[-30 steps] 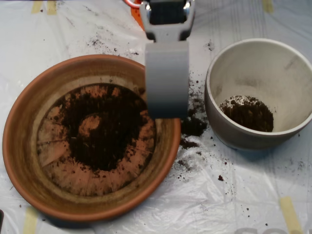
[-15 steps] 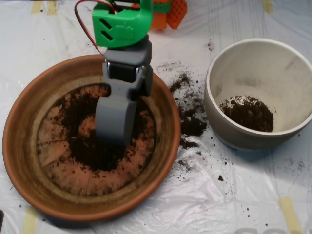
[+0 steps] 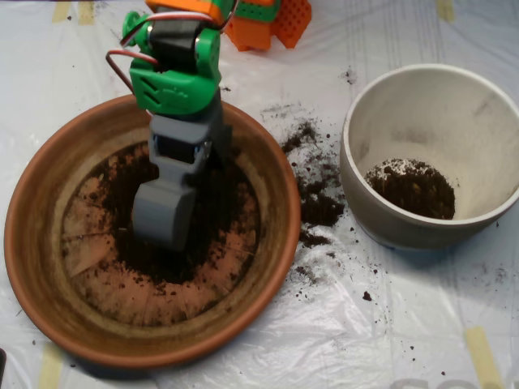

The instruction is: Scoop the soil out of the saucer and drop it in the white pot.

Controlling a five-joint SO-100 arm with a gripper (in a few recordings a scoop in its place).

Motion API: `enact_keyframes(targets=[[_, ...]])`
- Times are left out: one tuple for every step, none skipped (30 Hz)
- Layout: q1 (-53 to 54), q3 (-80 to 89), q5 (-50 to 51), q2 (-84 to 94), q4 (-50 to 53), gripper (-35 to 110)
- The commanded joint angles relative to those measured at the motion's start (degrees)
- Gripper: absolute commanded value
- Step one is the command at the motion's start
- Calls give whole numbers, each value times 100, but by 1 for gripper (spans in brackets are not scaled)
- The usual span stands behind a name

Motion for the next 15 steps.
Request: enact_keyframes(targets=[[158,26,-158,176,-44,48],[158,70,-185,176,-62,48],[132,114,-211,167,-70,48],[114,167,-229,158,-70,49],[88,246,-229,193,-79,50],[62,325,-237,220,-132,50],[53,325,-246,193,-141,51],[53,264,-255,114,-97,51],[53,132,-264,-18,-18,52],[70,-9,-246,-158,88,52],[88,-114,-237,-264,132,53],[114,-193,-237,-325,132,53],[167,-299,-237,-396,132,54],[193,-439,-237,-483,158,54],[202,-633,-237,-642,229,54]])
